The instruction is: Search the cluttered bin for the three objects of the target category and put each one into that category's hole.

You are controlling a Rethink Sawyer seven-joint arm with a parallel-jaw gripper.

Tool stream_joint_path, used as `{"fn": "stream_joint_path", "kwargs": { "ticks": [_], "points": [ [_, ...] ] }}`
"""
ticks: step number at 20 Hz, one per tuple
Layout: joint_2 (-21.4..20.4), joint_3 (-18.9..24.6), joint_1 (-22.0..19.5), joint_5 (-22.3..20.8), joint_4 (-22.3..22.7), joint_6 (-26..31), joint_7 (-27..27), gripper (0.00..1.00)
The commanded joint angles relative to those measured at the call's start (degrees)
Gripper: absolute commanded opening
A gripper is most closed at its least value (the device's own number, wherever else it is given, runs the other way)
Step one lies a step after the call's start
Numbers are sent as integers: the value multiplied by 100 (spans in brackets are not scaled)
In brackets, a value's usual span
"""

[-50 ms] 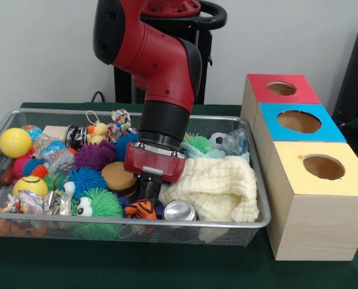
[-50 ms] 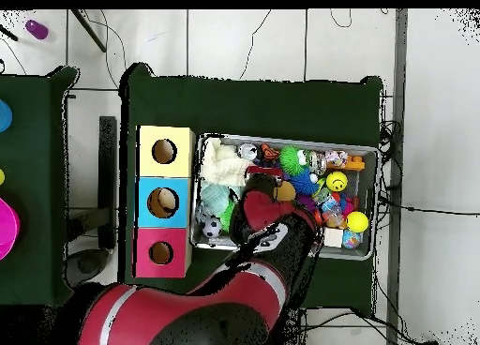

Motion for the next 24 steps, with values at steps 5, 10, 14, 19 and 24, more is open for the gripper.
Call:
{"fn": "stream_joint_path", "kwargs": {
  "ticks": [5,10,14,19,24],
  "points": [
    [-895,1326,-471,-779,128,1626,251,0],
    [-1106,1563,-590,-889,232,2079,128,0],
    [-1126,1638,-626,-943,237,2121,155,0],
    [-1149,1756,-697,-984,256,2276,116,0],
    [-1162,1817,-745,-980,272,2369,88,0]
  ]
}}
